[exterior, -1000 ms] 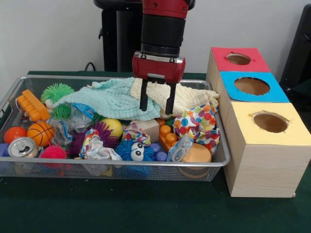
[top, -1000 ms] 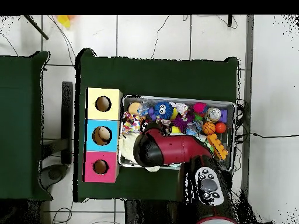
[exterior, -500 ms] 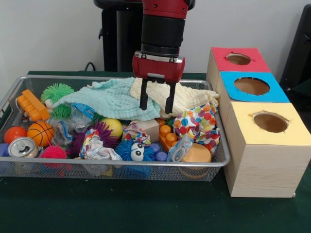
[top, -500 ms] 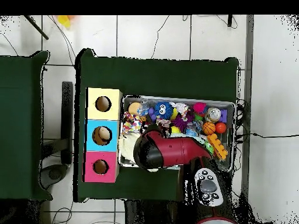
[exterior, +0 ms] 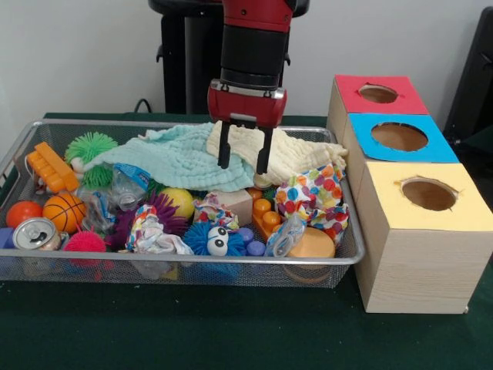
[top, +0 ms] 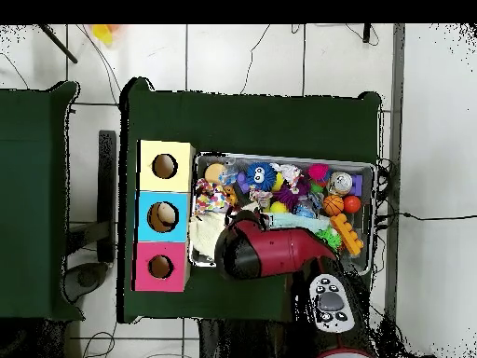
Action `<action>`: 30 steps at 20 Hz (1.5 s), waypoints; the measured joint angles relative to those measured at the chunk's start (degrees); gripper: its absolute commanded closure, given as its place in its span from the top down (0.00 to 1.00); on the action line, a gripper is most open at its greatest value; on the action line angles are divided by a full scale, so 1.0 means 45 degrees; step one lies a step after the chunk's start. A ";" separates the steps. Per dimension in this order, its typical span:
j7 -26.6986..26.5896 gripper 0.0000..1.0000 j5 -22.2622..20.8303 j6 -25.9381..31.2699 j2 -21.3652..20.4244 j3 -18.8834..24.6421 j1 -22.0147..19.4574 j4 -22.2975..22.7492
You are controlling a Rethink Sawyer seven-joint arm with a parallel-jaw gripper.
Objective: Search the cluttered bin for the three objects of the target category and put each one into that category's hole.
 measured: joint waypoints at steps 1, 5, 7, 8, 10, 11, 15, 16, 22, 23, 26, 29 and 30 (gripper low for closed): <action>0.0000 1.00 -0.0055 0.0003 0.0058 -0.0024 -0.0024 0.0068; 0.0000 1.00 -0.0248 -0.0045 0.0308 -0.0138 -0.0147 0.0317; 0.0003 1.00 -0.0360 -0.0155 0.0456 -0.0241 -0.0199 0.0405; 0.0003 1.00 -0.0413 -0.0233 0.0515 -0.0289 -0.0221 0.0440; 0.0003 1.00 -0.0522 -0.0487 0.0664 -0.0410 -0.0281 0.0503; 0.0003 1.00 -0.0598 -0.0738 0.0753 -0.0487 -0.0346 0.0523; 0.0003 1.00 -0.0833 -0.1563 0.1032 -0.0673 -0.0596 0.0531; 0.0003 1.00 -0.0940 -0.1851 0.1158 -0.0737 -0.0690 0.0553; 0.0003 1.00 -0.1280 -0.2382 0.1555 -0.1016 -0.0931 0.0855; 0.0003 1.00 -0.1324 -0.2413 0.1555 -0.1036 -0.0956 0.0915; 0.0003 1.00 -0.1441 -0.2546 0.1555 -0.1092 -0.0963 0.0984; 0.0003 1.00 -0.1590 -0.2714 0.1567 -0.1095 -0.1009 0.0982; 0.0003 1.00 -0.1614 -0.2719 0.1568 -0.1095 -0.1026 0.0982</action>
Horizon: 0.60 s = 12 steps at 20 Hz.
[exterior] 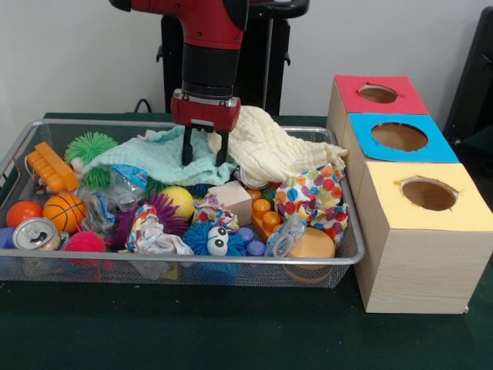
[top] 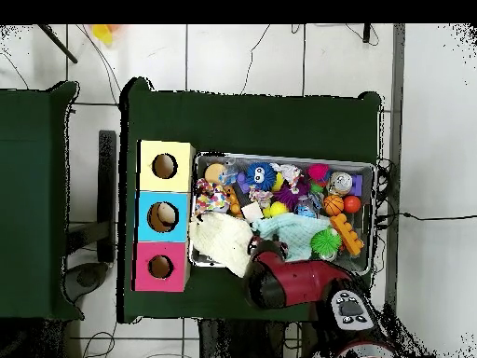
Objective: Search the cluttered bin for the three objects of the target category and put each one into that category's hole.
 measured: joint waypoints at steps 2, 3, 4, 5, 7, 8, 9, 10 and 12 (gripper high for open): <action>0.0000 0.00 -0.0136 -0.0003 -0.0001 0.0002 -0.0199 0.0002; 0.0000 0.00 -0.0145 -0.0014 -0.0002 -0.0002 -0.0223 0.0002; 0.0000 0.00 -0.0155 -0.0025 -0.0002 -0.0007 -0.0248 0.0002; 0.0000 0.00 -0.0164 -0.0037 -0.0003 -0.0011 -0.0272 0.0002; 0.0000 0.00 -0.0167 -0.0165 -0.0001 -0.0044 -0.0281 0.0004; 0.0000 0.00 -0.0167 -0.0199 -0.0001 -0.0044 -0.0281 0.0007; 0.0000 0.00 -0.0167 -0.0233 -0.0001 -0.0044 -0.0281 0.0011; 0.0000 0.00 -0.0170 -0.0269 0.0000 -0.0046 -0.0278 0.0020; 0.0000 0.00 -0.0167 -0.0316 -0.0016 -0.0046 -0.0258 0.0055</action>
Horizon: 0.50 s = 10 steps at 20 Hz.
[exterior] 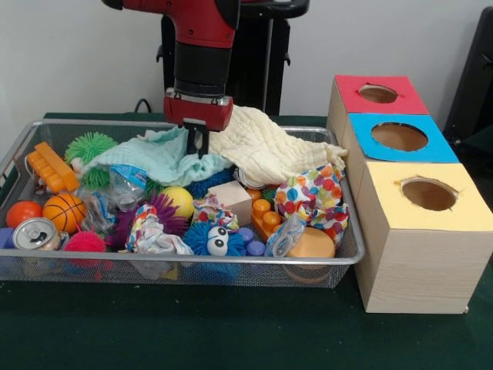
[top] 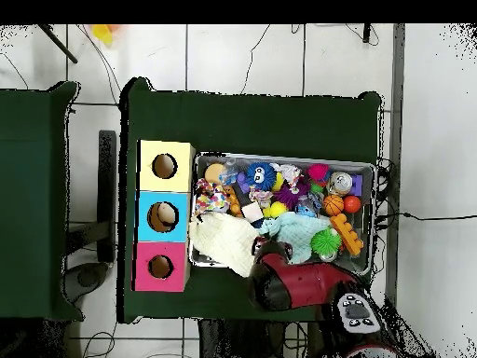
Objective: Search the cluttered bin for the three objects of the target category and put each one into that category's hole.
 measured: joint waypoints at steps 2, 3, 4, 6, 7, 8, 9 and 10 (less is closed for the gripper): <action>0.0000 0.00 0.0003 0.0002 -0.0118 0.0000 0.0097 0.0114; 0.0000 0.00 0.0034 0.0004 -0.0193 0.0001 0.0160 0.0179; 0.0000 0.00 0.0065 0.0005 -0.0269 0.0002 0.0224 0.0243; 0.0000 0.00 0.0128 0.0008 -0.0377 0.0013 0.0300 0.0333; 0.0000 0.00 0.0253 0.0026 -0.0559 0.0055 0.0403 0.0479; 0.0000 0.00 0.0345 0.0055 -0.0684 0.0094 0.0461 0.0578; 0.0000 0.00 0.0548 0.0170 -0.0929 0.0180 0.0559 0.0762; 0.0000 0.00 0.0650 0.0246 -0.1043 0.0217 0.0602 0.0843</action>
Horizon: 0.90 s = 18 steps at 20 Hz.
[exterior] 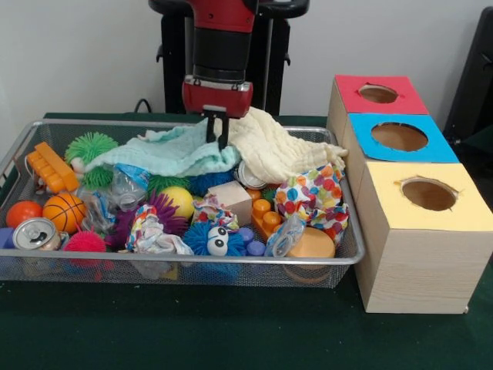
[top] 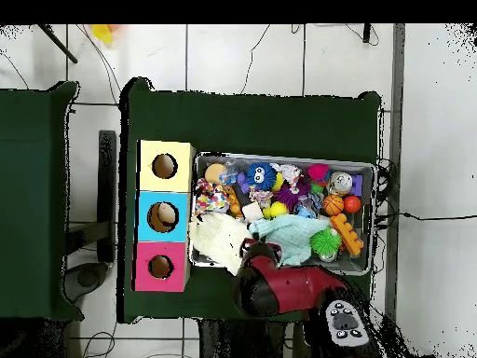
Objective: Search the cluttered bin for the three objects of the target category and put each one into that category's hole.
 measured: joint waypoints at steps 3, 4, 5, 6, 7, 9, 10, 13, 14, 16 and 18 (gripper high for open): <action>0.0000 0.00 0.0509 0.0550 -0.0577 0.0204 0.0198 0.0348; 0.0000 0.00 0.0702 0.0792 -0.0791 0.0285 0.0267 0.0466; -0.0001 0.00 0.0897 0.1054 -0.0999 0.0356 0.0342 0.0555; -0.0003 0.00 0.1091 0.1315 -0.1208 0.0428 0.0416 0.0644; -0.0003 0.00 0.1274 0.1584 -0.1411 0.0492 0.0515 0.0692; -0.0003 0.00 0.1627 0.2080 -0.1808 0.0614 0.0741 0.0740; -0.0003 0.00 0.1713 0.2190 -0.1899 0.0639 0.0809 0.0740; -0.0003 0.00 0.2175 0.2539 -0.2361 0.0697 0.1274 0.0746; -0.0003 0.00 0.2293 0.2588 -0.2485 0.0696 0.1420 0.0746; -0.0003 0.00 0.2436 0.2603 -0.2685 0.0698 0.1699 0.0747; -0.0003 0.00 0.2549 0.2603 -0.2879 0.0700 0.1946 0.0751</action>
